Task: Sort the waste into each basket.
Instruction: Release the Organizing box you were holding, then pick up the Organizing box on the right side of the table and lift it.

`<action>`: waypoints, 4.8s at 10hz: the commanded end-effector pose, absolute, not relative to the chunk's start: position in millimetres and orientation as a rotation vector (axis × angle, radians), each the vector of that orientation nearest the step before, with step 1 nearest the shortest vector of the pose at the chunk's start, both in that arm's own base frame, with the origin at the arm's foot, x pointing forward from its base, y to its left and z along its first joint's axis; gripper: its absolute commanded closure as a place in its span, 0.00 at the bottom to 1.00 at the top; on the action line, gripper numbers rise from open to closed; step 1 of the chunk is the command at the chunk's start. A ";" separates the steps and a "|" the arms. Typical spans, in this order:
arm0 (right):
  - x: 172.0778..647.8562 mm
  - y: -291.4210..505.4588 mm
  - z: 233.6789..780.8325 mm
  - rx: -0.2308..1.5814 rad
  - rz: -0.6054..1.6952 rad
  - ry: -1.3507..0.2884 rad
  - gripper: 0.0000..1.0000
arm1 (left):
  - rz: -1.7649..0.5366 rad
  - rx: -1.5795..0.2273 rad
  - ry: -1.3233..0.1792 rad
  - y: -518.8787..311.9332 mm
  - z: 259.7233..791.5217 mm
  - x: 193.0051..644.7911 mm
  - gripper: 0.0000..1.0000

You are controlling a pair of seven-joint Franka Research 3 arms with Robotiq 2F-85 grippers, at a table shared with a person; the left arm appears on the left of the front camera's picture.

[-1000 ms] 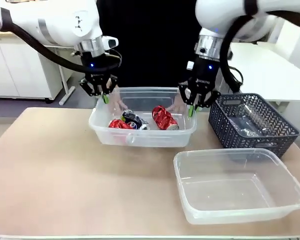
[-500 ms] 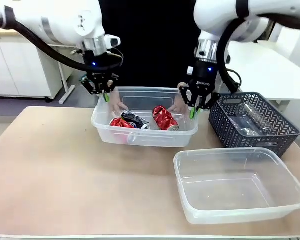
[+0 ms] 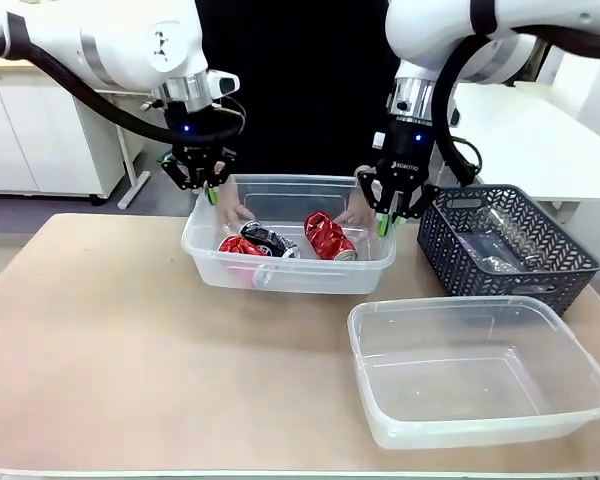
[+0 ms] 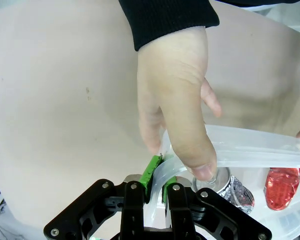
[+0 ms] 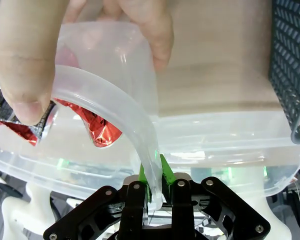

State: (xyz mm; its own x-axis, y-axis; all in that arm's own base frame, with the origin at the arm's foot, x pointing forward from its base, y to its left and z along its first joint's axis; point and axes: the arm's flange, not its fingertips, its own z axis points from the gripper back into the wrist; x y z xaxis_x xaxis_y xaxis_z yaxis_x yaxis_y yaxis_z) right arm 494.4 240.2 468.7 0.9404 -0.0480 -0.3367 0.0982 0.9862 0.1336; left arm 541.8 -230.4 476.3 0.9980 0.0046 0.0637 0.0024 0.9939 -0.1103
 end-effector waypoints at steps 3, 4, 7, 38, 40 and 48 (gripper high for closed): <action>482.0 222.2 475.7 0.205 -0.123 0.286 0.36 | 0.001 -0.111 -0.064 -230.4 476.3 541.8 0.36; 471.3 209.9 483.9 0.269 -0.151 0.227 0.33 | 0.014 -0.106 -0.089 -231.8 482.5 540.1 0.37; 457.4 193.2 505.0 0.388 -0.210 0.016 0.00 | 0.038 -0.118 -0.175 -222.4 506.6 520.5 0.00; 173.0 -31.4 425.6 0.297 -0.101 -0.080 0.00 | -0.191 -0.058 0.110 -455.5 536.4 306.1 0.00; 218.5 -48.4 537.7 0.313 -0.148 -0.087 0.00 | -0.051 -0.186 -0.043 -415.7 539.1 279.7 0.00; 264.2 2.8 382.5 0.191 0.072 0.299 0.00 | -0.001 -0.061 0.020 -490.2 420.5 267.7 0.00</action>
